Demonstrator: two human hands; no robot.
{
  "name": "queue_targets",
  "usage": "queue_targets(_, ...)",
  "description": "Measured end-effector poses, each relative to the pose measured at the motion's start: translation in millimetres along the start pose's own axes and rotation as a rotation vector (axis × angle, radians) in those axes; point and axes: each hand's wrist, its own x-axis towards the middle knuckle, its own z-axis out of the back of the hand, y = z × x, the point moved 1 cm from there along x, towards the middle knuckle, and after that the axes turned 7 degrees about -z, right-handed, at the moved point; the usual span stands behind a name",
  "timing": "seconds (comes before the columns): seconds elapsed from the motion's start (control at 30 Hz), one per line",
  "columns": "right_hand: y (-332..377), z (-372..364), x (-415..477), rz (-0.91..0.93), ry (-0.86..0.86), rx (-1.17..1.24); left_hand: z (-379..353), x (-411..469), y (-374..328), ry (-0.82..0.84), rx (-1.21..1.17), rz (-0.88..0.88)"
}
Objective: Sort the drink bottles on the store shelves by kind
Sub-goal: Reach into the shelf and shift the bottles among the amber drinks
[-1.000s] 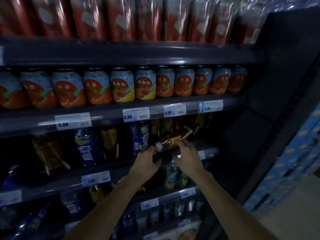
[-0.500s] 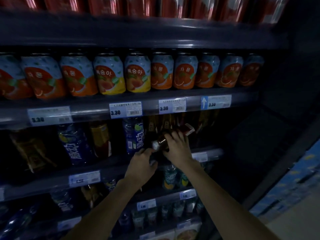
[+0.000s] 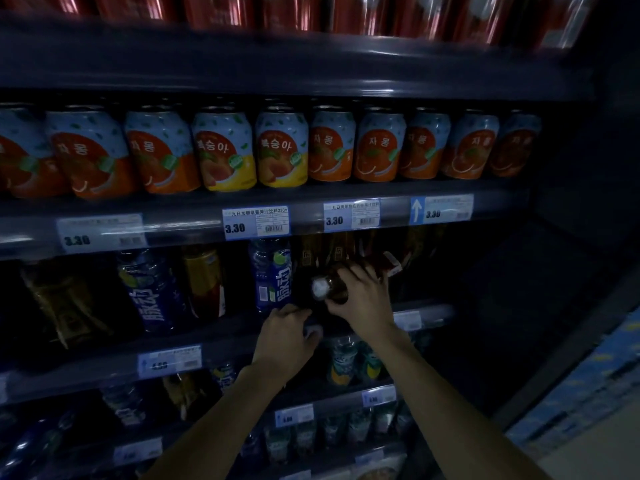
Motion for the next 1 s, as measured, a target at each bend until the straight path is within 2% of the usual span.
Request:
queue_targets(0.13,-18.8,16.2,7.7,-0.118,-0.17,0.285,-2.6,-0.8,-0.9,-0.023,0.047,-0.024)
queue_targets(0.43,-50.1,42.6,19.7,-0.476,-0.233,0.89,-6.3,-3.3,-1.7,-0.034,0.085,-0.018)
queue_targets(0.53,-54.8,47.5,23.5,-0.495,-0.292,0.939,-7.9,-3.3,-0.8,-0.026,0.09,-0.018)
queue_targets(0.77,-61.3,46.6,38.6,-0.613,-0.293,1.002,-14.0,-9.2,-0.5,-0.061,0.115,-0.011)
queue_targets(1.0,-56.5,36.6,38.5,-0.634,-0.309,0.996,-14.2,-10.3,-2.1,-0.064,0.1,0.01)
